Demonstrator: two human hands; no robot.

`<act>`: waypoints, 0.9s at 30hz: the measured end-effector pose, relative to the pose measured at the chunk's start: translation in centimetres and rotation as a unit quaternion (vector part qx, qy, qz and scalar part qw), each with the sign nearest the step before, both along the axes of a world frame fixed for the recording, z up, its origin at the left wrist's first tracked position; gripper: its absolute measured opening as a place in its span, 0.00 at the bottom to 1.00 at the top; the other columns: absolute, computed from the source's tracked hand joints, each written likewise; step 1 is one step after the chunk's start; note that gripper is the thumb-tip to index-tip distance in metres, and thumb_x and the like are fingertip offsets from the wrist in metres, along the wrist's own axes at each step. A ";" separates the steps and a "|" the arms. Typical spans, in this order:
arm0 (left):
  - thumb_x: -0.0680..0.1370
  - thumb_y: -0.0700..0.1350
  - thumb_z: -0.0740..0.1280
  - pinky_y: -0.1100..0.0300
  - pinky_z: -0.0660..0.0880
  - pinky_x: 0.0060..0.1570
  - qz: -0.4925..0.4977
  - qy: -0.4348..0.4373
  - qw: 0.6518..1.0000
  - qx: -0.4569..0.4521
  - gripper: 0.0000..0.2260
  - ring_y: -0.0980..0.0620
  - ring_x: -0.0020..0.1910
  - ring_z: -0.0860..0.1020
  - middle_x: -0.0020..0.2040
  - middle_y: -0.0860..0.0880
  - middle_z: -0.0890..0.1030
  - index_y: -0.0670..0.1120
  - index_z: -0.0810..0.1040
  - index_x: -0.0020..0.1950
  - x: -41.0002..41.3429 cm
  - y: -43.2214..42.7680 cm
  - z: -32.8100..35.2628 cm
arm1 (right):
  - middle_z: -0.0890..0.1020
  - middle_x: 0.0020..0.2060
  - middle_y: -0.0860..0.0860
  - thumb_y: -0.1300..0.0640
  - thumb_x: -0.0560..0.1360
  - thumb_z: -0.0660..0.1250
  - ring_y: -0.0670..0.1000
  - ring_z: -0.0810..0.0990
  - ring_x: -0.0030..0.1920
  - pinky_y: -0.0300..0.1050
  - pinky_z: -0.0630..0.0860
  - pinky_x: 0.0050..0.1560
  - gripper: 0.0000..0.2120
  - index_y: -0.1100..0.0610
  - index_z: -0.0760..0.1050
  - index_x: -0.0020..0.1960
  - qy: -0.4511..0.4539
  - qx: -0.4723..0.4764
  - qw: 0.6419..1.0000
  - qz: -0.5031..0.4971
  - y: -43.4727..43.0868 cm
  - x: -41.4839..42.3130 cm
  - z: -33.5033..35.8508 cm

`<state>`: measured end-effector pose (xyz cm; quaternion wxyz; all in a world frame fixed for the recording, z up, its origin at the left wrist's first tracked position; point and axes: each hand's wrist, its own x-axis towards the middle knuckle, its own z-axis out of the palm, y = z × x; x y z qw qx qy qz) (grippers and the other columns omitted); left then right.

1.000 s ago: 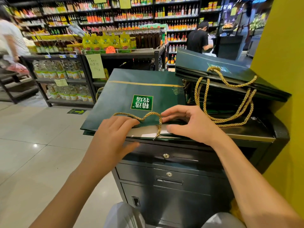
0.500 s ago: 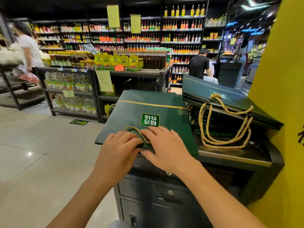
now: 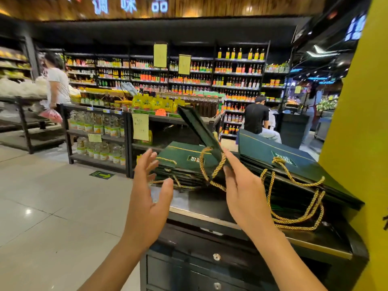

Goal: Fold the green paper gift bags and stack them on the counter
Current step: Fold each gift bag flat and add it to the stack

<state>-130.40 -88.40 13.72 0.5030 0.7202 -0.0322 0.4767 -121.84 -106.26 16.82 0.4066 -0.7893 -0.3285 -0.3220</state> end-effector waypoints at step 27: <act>0.86 0.41 0.57 0.54 0.84 0.40 -0.091 0.077 0.924 -0.362 0.16 0.50 0.52 0.86 0.59 0.51 0.85 0.54 0.75 0.70 0.1 7.9 -0.1 | 0.83 0.60 0.42 0.66 0.78 0.68 0.48 0.83 0.60 0.51 0.81 0.60 0.22 0.46 0.74 0.67 0.393 0.164 0.851 0.307 0.2 -1.8 -0.8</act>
